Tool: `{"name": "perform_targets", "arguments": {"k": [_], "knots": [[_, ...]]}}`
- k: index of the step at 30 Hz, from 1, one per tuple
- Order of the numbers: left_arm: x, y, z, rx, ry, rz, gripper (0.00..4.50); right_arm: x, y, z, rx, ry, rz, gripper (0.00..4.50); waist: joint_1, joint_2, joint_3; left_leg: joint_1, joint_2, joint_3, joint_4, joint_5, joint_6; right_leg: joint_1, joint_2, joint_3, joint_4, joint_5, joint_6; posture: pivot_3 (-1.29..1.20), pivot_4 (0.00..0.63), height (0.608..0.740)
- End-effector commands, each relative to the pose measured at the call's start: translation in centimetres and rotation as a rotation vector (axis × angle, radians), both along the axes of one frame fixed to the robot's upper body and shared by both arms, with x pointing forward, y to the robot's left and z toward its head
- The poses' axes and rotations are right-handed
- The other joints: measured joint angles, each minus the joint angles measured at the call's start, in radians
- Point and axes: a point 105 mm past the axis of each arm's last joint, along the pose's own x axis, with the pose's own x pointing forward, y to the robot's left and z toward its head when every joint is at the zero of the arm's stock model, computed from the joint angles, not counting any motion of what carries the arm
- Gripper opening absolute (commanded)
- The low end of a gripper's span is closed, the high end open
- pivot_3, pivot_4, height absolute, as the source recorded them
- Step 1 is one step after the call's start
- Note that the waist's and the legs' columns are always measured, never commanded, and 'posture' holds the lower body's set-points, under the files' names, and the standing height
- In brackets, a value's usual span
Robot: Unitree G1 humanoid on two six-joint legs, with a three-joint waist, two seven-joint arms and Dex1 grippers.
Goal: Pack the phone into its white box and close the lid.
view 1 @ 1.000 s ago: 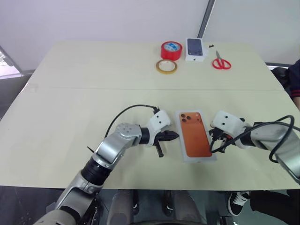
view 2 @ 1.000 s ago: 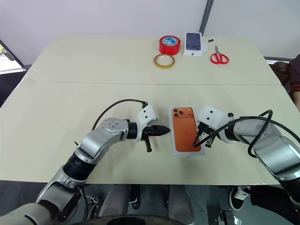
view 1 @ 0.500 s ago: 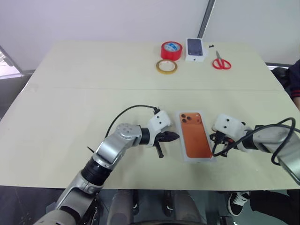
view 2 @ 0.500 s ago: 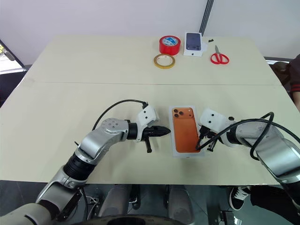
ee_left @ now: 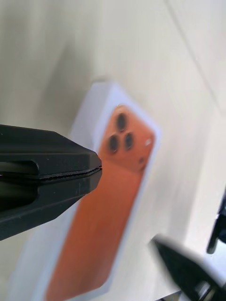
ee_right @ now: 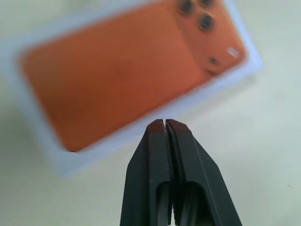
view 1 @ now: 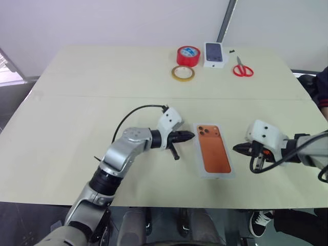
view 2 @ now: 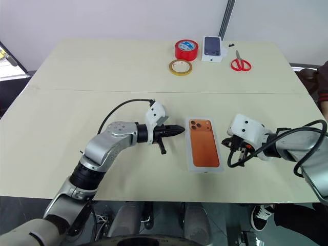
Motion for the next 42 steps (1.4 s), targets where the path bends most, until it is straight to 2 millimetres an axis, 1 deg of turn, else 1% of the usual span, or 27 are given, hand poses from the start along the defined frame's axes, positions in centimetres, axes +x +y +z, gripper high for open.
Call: {"name": "perform_targets", "arguments": {"k": [1,5,8,10,12,13,16,18,20,22,25,26,27,28,29,30,31,32,35,37,42], "knots": [[0.4,-1.2,-0.4,0.048,-0.042,-0.013,0.0,-1.2,1.2,-0.4,0.012,0.01,0.041,0.08,-0.002,0.0,0.0,0.0,0.0,0.0,0.0,0.0,0.0,0.0,0.0,0.0,0.0,0.0,0.0,0.0,0.15,0.74],[1.0,-1.7,-2.6,0.158,-0.003,-0.008,0.0,-2.0,1.6,-2.2,0.009,0.059,0.016,0.08,-0.003,0.0,0.0,0.001,-0.001,0.0,0.0,0.0,0.0,0.001,0.0,0.0,0.0,0.0,0.0,0.0,0.15,0.74],[0.9,-1.7,-3.7,0.21,0.029,-0.017,0.0,-2.4,1.3,-3.3,-0.015,0.088,-0.005,0.08,-0.002,0.0,0.0,0.001,0.0,0.0,0.0,0.0,0.0,0.001,0.0,0.0,0.0,0.0,0.0,0.0,0.15,0.74],[0.7,-1.5,-4.2,0.235,0.049,-0.024,0.0,-2.1,1.0,-3.5,-0.027,0.077,-0.036,0.08,-0.002,-0.002,-0.001,0.002,0.0,-0.001,0.0,0.0,0.0,0.001,0.0,0.0,0.0,0.0,0.0,0.0,0.15,0.74],[0.8,-1.2,-4.1,0.23,0.043,-0.013,0.0,-1.6,0.8,-3.1,-0.022,0.05,-0.057,0.08,-0.002,-0.003,-0.002,0.002,0.0,-0.001,0.0,0.0,0.0,0.002,0.0,0.0,0.0,0.0,0.0,0.0,0.15,0.74],[1.1,-1.1,-3.8,0.209,0.041,0.007,0.0,-1.3,0.7,-2.6,-0.016,0.026,-0.059,0.08,-0.003,-0.003,-0.002,0.002,0.0,-0.001,0.0,0.0,0.0,0.002,0.0,0.0,0.0,0.0,0.0,0.0,0.15,0.74],[1.9,0.0,-2.0,0.122,0.011,0.07,0.0,0.1,0.3,-0.8,0.035,-0.061,-0.091,0.08,-0.004,-0.003,-0.002,0.002,0.0,-0.001,0.0,0.0,0.0,0.002,0.0,0.0,0.0,0.0,0.0,0.0,0.15,0.74],[2.3,1.8,-0.5,0.063,-0.037,0.122,0.0,1.3,-0.1,0.5,0.081,-0.12,-0.132,0.08,-0.011,-0.003,-0.002,0.002,0.001,-0.001,0.0,0.0,0.0,0.001,0.0,0.0,0.0,0.0,0.0,0.0,0.15,0.74],[2.7,3.9,0.8,0.027,-0.081,0.194,0.0,2.6,-1.2,1.3,0.106,-0.165,-0.175,0.08,-0.011,-0.002,-0.002,0.002,0.001,-0.001,-0.001,0.0,0.0,0.0,0.001,0.0,0.001,0.0,0.0,0.0,0.15,0.74],[2.9,6.7,1.8,0.003,-0.111,0.278,0.0,3.9,-2.5,1.9,0.125,-0.211,-0.222,0.08,-0.007,-0.002,-0.002,0.002,0.001,-0.001,-0.001,0.0,0.0,0.0,0.002,0.0,0.001,0.0,0.0,0.0,0.15,0.74],[2.7,11.4,2.1,0.047,-0.161,0.415,0.0,5.9,-4.5,2.4,0.172,-0.266,-0.303,0.08,-0.005,-0.002,-0.002,0.002,0.001,0.0,-0.001,0.0,0.0,0.0,0.001,0.0,0.001,0.0,0.0,0.0,0.15,0.74],[2.4,13.5,2.0,0.062,-0.174,0.477,0.0,6.6,-5.4,2.3,0.19,-0.279,-0.336,0.08,-0.006,-0.002,-0.002,0.002,0.001,0.0,-0.001,0.0,0.0,0.0,0.001,0.0,0.001,0.0,0.0,0.0,0.15,0.74],[2.2,14.7,2.0,0.071,-0.181,0.516,0.0,7.1,-5.9,2.3,0.201,-0.288,-0.355,0.08,-0.006,-0.002,-0.002,0.002,0.001,0.0,-0.001,0.0,0.0,0.0,0.001,0.0,0.001,0.0,0.0,0.0,0.15,0.74],[2.1,15.1,2.1,0.074,-0.186,0.537,0.0,7.5,-6.5,2.3,0.207,-0.293,-0.366,0.08,-0.004,-0.002,-0.002,0.002,0.001,0.001,-0.001,0.0,0.0,0.0,0.0,0.0,0.001,0.0,0.0,0.0,0.15,0.74],[1.9,16.1,2.1,0.071,-0.179,0.569,0.0,7.8,-6.8,2.4,0.225,-0.298,-0.367,0.08,0.0,-0.002,-0.002,0.002,0.001,0.001,-0.001,0.0,0.0,0.0,0.0,0.0,0.001,0.0,0.0,0.0,0.15,0.74],[1.5,17.4,2.1,0.069,-0.175,0.608,0.0,8.0,-6.9,2.5,0.253,-0.304,-0.367,0.08,0.0,-0.002,-0.002,0.001,0.001,0.001,-0.001,0.0,0.0,0.0,-0.001,0.0,0.001,0.0,0.0,0.0,0.15,0.74],[0.7,19.1,1.7,0.084,-0.171,0.657,0.0,8.3,-6.9,2.6,0.294,-0.303,-0.369,0.08,-0.003,-0.002,-0.002,0.001,0.001,0.001,-0.001,0.0,0.0,0.0,-0.001,0.0,0.001,0.0,0.0,0.0,0.15,0.74],[0.2,20.2,1.5,0.098,-0.17,0.689,0.0,8.5,-7.0,2.6,0.322,-0.301,-0.369,0.08,-0.007,-0.002,-0.002,0.001,0.001,0.001,-0.001,0.0,0.0,0.0,-0.001,0.0,0.001,0.0,0.0,0.0,0.15,0.74],[-1.3,22.2,0.9,0.125,-0.162,0.748,0.0,8.8,-7.2,2.6,0.388,-0.274,-0.371,0.08,-0.007,-0.002,-0.002,0.002,0.001,0.002,-0.001,0.0,0.0,0.0,-0.001,0.0,0.001,0.0,0.0,0.0,0.15,0.74],[-2.3,23.4,0.3,0.128,-0.142,0.801,0.0,9.0,-7.2,2.0,0.42,-0.241,-0.366,0.08,-0.007,-0.002,-0.002,0.002,0.002,0.002,-0.001,0.0,0.0,0.0,-0.001,0.0,0.001,0.0,0.0,0.0,0.15,0.74],[-2.9,24.3,0.0,0.096,-0.141,0.875,0.0,9.1,-6.9,1.3,0.44,-0.203,-0.325,0.08,-0.002,-0.002,-0.002,0.002,0.001,0.002,-0.001,-0.001,0.0,0.0,-0.002,0.0,0.001,0.0,0.0,0.0,0.15,0.74]]}}
